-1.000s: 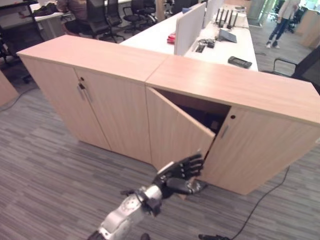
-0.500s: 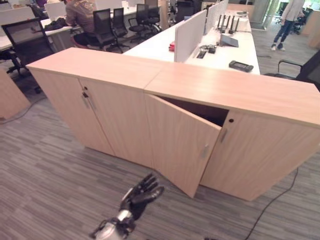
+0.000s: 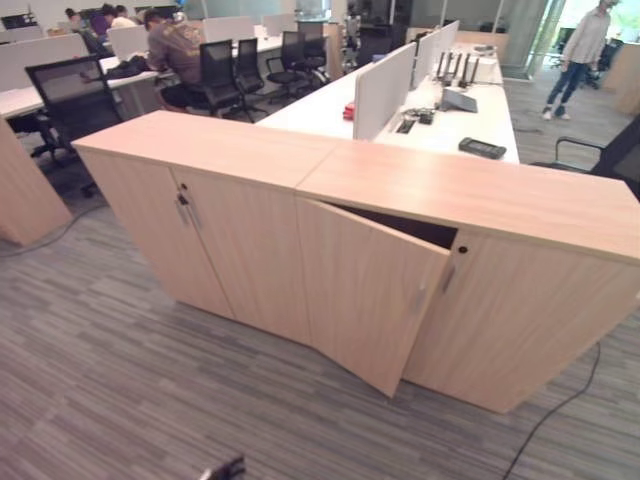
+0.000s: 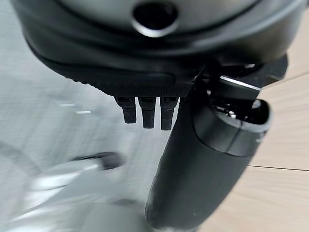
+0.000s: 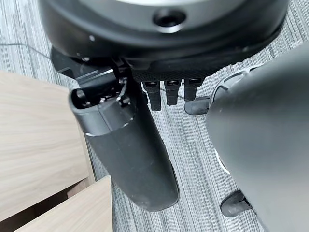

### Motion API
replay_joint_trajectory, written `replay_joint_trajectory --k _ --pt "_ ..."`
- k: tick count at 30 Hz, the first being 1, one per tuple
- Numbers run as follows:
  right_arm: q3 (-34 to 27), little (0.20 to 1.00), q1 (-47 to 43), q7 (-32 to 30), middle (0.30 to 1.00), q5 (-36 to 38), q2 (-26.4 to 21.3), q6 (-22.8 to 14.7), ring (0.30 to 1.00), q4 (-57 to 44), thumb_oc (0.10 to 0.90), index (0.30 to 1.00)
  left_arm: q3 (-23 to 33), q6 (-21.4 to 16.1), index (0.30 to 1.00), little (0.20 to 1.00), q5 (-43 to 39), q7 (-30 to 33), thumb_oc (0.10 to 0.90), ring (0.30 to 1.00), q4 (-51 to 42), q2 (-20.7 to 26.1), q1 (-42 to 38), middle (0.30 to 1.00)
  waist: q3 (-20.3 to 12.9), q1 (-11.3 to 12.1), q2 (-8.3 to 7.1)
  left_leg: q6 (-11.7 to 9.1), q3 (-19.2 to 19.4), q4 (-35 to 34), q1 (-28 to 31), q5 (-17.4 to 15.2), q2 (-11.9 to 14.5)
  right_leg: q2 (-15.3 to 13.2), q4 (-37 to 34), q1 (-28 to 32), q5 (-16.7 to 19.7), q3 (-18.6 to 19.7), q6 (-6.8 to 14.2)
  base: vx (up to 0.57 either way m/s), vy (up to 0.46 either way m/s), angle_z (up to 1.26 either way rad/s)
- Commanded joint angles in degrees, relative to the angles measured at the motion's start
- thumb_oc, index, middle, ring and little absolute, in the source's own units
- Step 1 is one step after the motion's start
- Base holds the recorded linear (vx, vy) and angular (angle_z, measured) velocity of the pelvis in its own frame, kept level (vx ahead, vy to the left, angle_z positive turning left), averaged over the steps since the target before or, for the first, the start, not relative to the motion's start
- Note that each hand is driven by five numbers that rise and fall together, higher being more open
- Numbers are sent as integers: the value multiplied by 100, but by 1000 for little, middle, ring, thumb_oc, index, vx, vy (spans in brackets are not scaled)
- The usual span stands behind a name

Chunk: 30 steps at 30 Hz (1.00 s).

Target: Put the empty folder in the office cabinet

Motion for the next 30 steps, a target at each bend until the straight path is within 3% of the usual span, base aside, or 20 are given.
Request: replay_joint_trajectory --k 1,3,9,30 --pt "19 900 -537 -3 900 -72 -85 -191 900 240 800 900 -279 84 900 900 537 259 800 900 317 87 -399 900 157 77 -91 -95 -315 -41 266 -616 120 156 35 -219 17 -254 -89 0 0 0" --pt "9 900 -510 8 900 18 -47 -187 900 219 800 900 -363 177 900 900 990 425 800 900 781 -1 -322 900 113 41 -98 -95 -283 -41 284 -645 126 152 35 -233 13 -227 -84 0 0 0" --pt "-307 900 -520 -18 900 694 -47 -315 900 263 800 900 -405 104 900 900 936 479 800 900 744 -142 -221 900 105 2 -84 -84 -252 -41 271 -673 107 145 35 -268 25 -179 -64 2 28 -8" --pt "-160 900 -527 -112 900 596 -117 -307 900 242 800 900 -1103 -21 900 900 1113 428 800 900 510 -286 -592 900 22 -282 21 -52 -112 -41 362 -759 69 123 35 -283 34 -9 -49 -3 11 -4"
